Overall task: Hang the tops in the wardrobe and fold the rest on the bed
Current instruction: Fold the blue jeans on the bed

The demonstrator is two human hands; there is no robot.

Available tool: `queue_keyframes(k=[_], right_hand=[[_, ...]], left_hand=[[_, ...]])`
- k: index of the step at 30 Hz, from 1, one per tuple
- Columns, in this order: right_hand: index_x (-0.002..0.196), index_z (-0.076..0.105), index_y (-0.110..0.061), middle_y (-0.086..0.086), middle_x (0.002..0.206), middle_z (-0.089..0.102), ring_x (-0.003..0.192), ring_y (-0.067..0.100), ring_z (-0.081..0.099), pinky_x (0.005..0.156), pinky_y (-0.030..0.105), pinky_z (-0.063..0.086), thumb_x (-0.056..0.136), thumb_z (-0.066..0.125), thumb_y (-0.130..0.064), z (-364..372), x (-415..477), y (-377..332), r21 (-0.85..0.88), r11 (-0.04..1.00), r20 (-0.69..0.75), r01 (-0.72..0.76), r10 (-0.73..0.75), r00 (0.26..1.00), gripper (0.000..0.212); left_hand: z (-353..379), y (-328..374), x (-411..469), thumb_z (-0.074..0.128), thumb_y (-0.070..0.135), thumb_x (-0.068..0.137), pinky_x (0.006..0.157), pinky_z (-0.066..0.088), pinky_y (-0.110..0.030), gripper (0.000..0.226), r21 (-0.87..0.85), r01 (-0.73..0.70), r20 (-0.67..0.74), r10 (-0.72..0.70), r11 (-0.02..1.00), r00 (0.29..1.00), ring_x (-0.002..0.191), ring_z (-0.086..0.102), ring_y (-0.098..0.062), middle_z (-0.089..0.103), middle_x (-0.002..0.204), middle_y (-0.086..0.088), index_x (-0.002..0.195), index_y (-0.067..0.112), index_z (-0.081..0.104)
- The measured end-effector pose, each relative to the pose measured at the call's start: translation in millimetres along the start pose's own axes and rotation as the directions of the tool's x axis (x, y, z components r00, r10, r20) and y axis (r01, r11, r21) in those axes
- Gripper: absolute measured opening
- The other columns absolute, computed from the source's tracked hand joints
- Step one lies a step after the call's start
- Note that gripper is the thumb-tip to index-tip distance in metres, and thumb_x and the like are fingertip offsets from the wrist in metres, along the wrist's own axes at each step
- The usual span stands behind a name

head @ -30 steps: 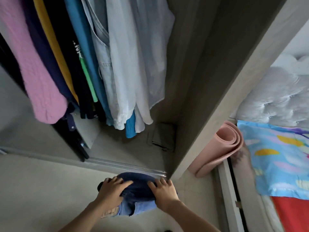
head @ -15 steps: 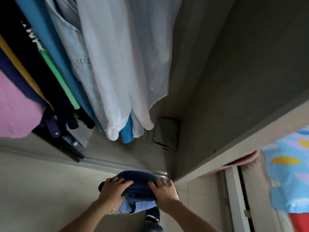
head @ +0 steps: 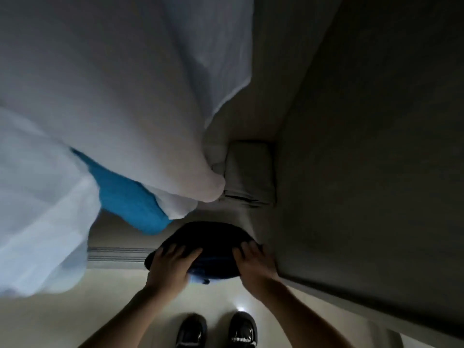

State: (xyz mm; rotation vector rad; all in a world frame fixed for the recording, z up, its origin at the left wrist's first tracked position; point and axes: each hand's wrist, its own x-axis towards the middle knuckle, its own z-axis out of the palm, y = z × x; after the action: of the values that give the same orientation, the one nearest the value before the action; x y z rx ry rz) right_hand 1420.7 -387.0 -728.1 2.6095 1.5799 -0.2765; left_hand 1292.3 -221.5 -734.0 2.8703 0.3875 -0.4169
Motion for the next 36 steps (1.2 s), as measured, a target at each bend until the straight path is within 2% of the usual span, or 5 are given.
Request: queue_keyframes(k=[7,13,18,29,36], right_hand=[[0.108,0.049,-0.009,0.016,0.099,0.052,0.085,0.03,0.042,0.071,0.041,0.032,0.076,0.041,-0.013,107.6,35.2,43.1,-0.072,0.973,-0.419,-0.217,0.168,0.892,0.033],[0.124,0.058,-0.019,0.023,0.11,0.065,0.09,0.037,0.065,0.067,0.044,0.054,0.039,0.087,-0.036,214.5,31.7,49.1,0.033,0.918,0.343,-0.394,0.36,0.867,0.092],[0.147,-0.01,-0.037,0.006,0.156,-0.018,0.143,0.034,0.002,0.111,0.048,0.018,0.093,0.048,-0.04,254.3,17.9,63.1,0.093,0.899,0.541,-0.429,0.316,0.78,0.08],[0.146,-0.011,-0.041,0.002,0.155,-0.024,0.142,0.035,-0.016,0.113,0.054,0.004,0.094,0.046,-0.038,284.5,55.5,81.0,0.124,0.863,0.529,-0.489,0.36,0.769,0.078],[0.146,-0.008,-0.044,0.001,0.156,-0.02,0.142,0.035,-0.015,0.112,0.058,0.002,0.095,0.045,-0.034,284.7,114.1,108.0,0.202,0.82,0.49,-0.535,0.388,0.78,0.074]], left_hand=[[80.2,-7.7,89.1,0.045,0.013,0.068,0.076,0.035,-0.038,0.05,0.121,-0.126,-0.273,0.155,0.985,0.949,0.09,0.045,-0.029,0.067,0.104,-0.01,0.117,0.024,0.048],[178.4,-7.7,134.6,0.058,0.041,0.086,0.113,0.013,-0.051,0.091,0.065,0.031,0.352,-0.052,0.997,0.935,0.144,-0.002,-0.037,-0.012,0.157,-0.014,0.149,0.03,-0.006],[225.3,-5.8,123.3,0.047,0.034,0.094,0.112,0.014,-0.054,0.082,0.042,0.042,0.442,-0.056,0.998,0.895,0.142,-0.013,-0.035,-0.036,0.149,-0.007,0.145,0.038,-0.017],[270.1,-19.0,160.7,0.067,0.026,0.082,0.094,0.044,-0.055,0.109,-0.08,0.083,0.246,-0.061,0.993,0.967,0.13,0.023,-0.054,-0.027,0.152,-0.004,0.137,0.045,-0.026],[236.6,-35.1,233.4,0.042,0.027,0.097,0.113,0.006,-0.055,0.081,0.105,0.159,0.315,-0.185,0.982,0.931,0.142,-0.013,-0.036,-0.023,0.155,0.001,0.143,0.034,-0.024]])
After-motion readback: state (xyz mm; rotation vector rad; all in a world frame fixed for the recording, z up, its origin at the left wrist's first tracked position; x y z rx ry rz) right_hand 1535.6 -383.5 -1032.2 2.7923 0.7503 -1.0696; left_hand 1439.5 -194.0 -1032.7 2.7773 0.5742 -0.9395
